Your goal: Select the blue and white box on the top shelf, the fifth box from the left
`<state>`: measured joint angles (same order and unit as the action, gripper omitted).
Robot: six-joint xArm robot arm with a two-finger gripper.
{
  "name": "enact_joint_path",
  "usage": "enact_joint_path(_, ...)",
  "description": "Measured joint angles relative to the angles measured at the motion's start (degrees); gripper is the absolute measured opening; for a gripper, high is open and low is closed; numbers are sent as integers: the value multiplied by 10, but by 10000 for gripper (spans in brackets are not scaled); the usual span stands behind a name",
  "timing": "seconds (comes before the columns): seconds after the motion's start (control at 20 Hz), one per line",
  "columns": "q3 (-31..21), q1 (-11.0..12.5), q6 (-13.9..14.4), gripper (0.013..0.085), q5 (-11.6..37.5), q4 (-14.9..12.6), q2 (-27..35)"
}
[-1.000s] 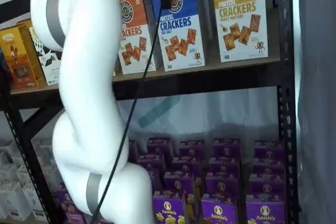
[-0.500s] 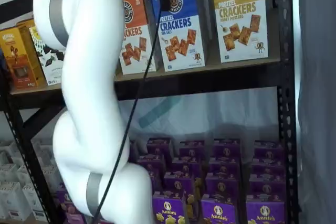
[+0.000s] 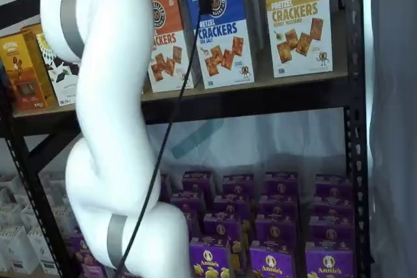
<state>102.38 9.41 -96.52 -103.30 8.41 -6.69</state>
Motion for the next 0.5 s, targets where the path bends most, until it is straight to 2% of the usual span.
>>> enact_joint_path(0.05, 0, 0, 0, 690, 0, 1, 0)
enact_joint_path(0.1, -1, 1, 0, 650, 1, 1, -1)
enact_joint_path(0.15, -1, 1, -1, 650, 1, 2, -1)
enact_joint_path(0.3, -2, 2, -2, 570, 1, 2, -2)
enact_joint_path(0.5, 2, 4, -2, 570, -3, 4, 0)
